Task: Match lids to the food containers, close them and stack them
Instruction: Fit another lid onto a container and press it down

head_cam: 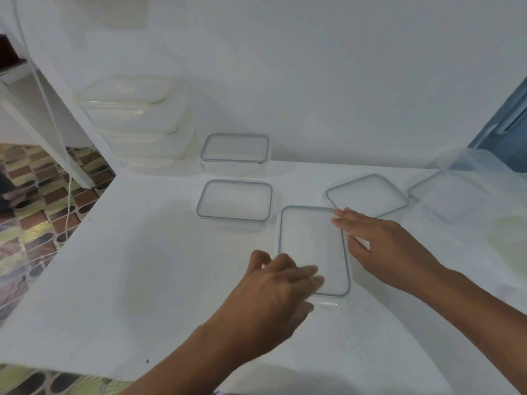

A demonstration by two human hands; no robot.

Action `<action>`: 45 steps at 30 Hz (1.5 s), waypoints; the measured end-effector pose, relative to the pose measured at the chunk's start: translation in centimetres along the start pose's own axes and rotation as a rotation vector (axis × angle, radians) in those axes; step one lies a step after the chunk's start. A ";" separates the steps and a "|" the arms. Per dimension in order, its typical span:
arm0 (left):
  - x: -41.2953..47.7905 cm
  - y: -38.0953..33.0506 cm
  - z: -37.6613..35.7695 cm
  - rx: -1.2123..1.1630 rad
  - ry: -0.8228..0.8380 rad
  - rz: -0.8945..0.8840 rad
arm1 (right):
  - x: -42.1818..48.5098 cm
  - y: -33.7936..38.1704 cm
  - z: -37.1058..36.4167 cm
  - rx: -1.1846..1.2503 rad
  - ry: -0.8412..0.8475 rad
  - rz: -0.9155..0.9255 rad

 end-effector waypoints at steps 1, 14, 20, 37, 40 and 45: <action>0.0 1.0 0.2 -0.013 0.003 0.045 | -0.6 0.7 0.2 0.017 0.019 -0.013; -0.3 5.1 -1.0 0.122 0.250 0.049 | -4.4 3.3 -1.7 -0.210 0.505 -0.082; -0.2 4.6 -1.0 0.219 0.291 0.046 | -4.1 3.5 -1.6 -0.256 0.558 -0.088; -0.1 3.4 -1.9 0.299 0.132 0.069 | -6.1 2.4 -4.1 -0.259 0.285 -0.080; -0.2 3.4 -2.0 0.286 0.108 0.076 | -5.7 2.5 -3.7 -0.292 0.230 -0.051; -0.5 3.5 -1.9 0.234 0.091 0.109 | -5.9 2.2 -3.8 -0.308 0.212 -0.022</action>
Point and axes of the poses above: each hand's wrist, its own x-axis towards the middle knuckle, its own z-axis out of the back of the hand, y = z × x, the point moved 5 cm from there along x, towards the middle knuckle, and after that the axes turned 7 degrees about x, right-handed, at the moved point
